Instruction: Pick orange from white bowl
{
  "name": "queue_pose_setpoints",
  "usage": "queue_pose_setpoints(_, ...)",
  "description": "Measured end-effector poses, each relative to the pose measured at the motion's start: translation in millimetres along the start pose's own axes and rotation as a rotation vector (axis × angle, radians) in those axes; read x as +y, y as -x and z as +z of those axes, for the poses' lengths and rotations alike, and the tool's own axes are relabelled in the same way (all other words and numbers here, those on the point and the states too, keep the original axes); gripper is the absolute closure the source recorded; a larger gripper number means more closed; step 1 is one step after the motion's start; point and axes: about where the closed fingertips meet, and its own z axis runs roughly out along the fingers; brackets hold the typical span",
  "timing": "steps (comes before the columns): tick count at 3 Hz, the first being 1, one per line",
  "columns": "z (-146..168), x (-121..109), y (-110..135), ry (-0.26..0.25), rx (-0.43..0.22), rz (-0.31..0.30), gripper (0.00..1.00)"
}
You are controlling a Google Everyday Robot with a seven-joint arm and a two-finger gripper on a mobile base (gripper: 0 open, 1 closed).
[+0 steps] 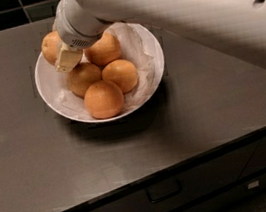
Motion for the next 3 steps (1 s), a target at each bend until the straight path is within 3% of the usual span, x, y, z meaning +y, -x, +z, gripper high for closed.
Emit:
queue_pose_setpoints(2,-43.0,-15.0,22.2,-0.113,0.028,-0.062,1.0)
queue_pose_setpoints(3,-68.4,-20.6,25.7,-0.225,0.043,-0.073,1.0)
